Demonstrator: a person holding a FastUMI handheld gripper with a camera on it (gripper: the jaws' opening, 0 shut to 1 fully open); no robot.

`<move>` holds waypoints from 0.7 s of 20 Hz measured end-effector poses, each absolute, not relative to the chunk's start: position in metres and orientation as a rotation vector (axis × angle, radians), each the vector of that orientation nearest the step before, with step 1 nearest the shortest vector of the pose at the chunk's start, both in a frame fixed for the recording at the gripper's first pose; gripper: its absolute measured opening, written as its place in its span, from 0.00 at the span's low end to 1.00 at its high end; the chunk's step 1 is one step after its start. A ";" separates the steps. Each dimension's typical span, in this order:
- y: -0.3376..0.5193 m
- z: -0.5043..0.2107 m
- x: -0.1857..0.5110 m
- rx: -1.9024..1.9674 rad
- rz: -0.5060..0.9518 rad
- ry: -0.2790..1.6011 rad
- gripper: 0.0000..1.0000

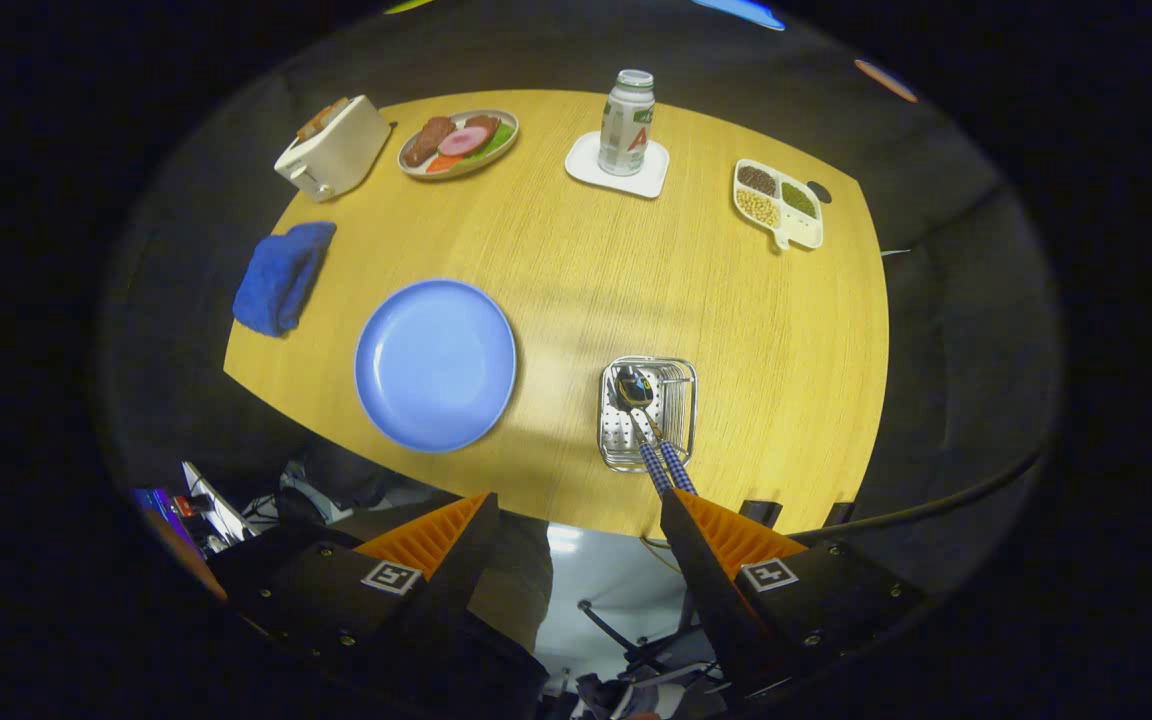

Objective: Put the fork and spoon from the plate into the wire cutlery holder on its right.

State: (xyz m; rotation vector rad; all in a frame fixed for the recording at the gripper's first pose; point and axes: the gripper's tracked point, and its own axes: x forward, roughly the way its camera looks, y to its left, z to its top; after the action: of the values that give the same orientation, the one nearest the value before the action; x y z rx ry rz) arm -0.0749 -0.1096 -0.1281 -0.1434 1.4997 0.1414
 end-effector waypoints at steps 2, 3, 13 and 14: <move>-0.101 -0.119 -0.061 -0.109 0.108 1.356 1.00; -0.095 -0.113 -0.055 -0.098 0.105 1.275 1.00; -0.071 0.013 0.007 -0.014 0.001 0.415 0.99; -0.072 0.019 0.006 -0.019 -0.003 0.380 0.99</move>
State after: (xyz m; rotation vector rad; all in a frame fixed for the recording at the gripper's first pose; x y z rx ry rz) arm 0.0055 -0.0721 0.0194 -0.0194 0.3801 -0.0032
